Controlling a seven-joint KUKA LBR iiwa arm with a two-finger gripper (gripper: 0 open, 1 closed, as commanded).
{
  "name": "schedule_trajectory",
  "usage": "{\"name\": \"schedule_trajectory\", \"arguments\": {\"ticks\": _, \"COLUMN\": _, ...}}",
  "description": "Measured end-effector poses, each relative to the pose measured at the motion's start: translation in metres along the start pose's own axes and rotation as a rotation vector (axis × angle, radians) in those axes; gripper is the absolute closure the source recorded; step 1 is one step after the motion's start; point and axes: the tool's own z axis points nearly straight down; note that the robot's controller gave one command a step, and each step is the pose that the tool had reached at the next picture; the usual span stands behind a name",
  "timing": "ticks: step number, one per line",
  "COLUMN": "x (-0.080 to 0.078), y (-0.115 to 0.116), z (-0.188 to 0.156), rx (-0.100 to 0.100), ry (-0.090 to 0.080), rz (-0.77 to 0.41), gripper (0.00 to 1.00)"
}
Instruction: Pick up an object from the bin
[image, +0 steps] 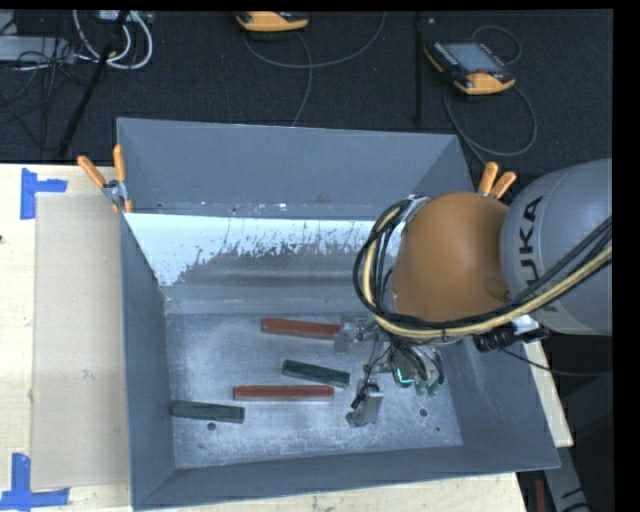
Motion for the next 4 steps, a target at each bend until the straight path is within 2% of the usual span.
{"name": "schedule_trajectory", "arguments": {"ticks": 1, "x": -0.0210, "y": 0.0222, "z": 0.1112, "rx": 0.001, "ry": -0.014, "rz": -0.368, "gripper": 0.00}}
{"name": "schedule_trajectory", "arguments": {"ticks": 2, "x": -0.0219, "y": 0.0225, "z": 0.1086, "rx": 0.000, "ry": -0.016, "rz": -0.364, "gripper": 1.00}}
{"name": "schedule_trajectory", "arguments": {"ticks": 3, "x": -0.0200, "y": 0.0219, "z": 0.1106, "rx": 0.001, "ry": -0.010, "rz": -0.363, "gripper": 0.00}}
{"name": "schedule_trajectory", "arguments": {"ticks": 4, "x": -0.0199, "y": 0.0219, "z": 0.1100, "rx": 0.001, "ry": -0.008, "rz": -0.362, "gripper": 1.00}}
